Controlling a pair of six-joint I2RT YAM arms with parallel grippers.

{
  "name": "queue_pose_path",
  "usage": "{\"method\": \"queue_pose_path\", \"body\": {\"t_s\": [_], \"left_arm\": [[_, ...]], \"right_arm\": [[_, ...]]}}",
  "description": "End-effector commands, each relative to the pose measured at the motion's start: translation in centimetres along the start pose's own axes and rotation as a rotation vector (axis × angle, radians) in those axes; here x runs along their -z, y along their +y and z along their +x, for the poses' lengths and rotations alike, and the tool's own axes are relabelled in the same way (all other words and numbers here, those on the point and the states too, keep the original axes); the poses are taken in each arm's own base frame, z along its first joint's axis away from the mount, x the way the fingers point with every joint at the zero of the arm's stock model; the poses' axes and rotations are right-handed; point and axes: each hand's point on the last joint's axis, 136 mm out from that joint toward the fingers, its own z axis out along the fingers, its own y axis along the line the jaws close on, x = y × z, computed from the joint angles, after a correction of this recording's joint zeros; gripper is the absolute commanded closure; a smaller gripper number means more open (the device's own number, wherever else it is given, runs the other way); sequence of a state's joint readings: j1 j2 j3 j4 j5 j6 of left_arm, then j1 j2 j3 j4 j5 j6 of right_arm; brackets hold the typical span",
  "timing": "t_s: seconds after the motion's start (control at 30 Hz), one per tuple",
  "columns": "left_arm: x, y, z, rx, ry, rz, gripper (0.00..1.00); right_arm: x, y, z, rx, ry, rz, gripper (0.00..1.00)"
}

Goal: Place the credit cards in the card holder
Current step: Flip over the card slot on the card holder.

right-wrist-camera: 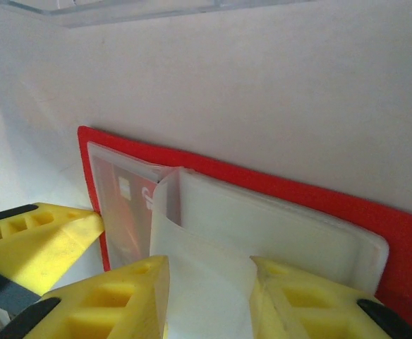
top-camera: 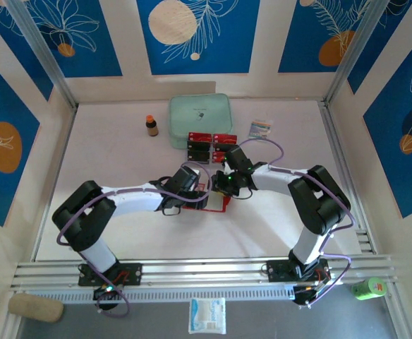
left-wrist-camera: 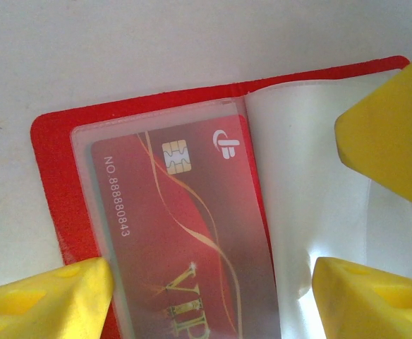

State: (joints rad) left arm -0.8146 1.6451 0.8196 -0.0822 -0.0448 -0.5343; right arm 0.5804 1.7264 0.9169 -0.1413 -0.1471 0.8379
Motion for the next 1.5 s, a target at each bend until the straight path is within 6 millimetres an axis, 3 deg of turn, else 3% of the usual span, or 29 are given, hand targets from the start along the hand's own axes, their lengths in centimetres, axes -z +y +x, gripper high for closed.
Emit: {"method": "queue_pose_path", "body": {"t_s": [0.0,0.2,0.4,0.73,0.97,1.2,1.47], "left_arm": [[0.3,-0.2,1.5,0.006,0.047,0.016,0.24],[2.4,-0.8,-0.4,0.002,-0.008,0.034,0.18],[5.9,-0.2,-2.5,0.023,-0.101,0.024,0.08],[9.7,3.0,-2.5,0.087,-0.185,-0.014,0.05],[10.0,4.2,-1.8,0.104,-0.185,-0.03,0.05],[9.2,4.5,-1.3,0.107,-0.169,-0.035,0.05],[7.9,4.5,-0.9,0.101,-0.139,-0.036,0.05]], "right_arm": [[0.7,2.1,-0.2,0.038,0.009,-0.058,0.65],[1.8,4.4,0.5,0.075,0.013,-0.096,0.65],[2.0,6.7,1.2,0.1,0.017,-0.115,0.56],[-1.7,8.2,1.4,0.092,0.07,-0.105,0.54],[-3.7,8.5,1.4,0.084,0.103,-0.107,0.55],[-2.4,8.3,1.0,0.086,0.078,-0.107,0.54],[-1.1,6.1,0.7,0.049,0.053,-0.099,0.62]]}}
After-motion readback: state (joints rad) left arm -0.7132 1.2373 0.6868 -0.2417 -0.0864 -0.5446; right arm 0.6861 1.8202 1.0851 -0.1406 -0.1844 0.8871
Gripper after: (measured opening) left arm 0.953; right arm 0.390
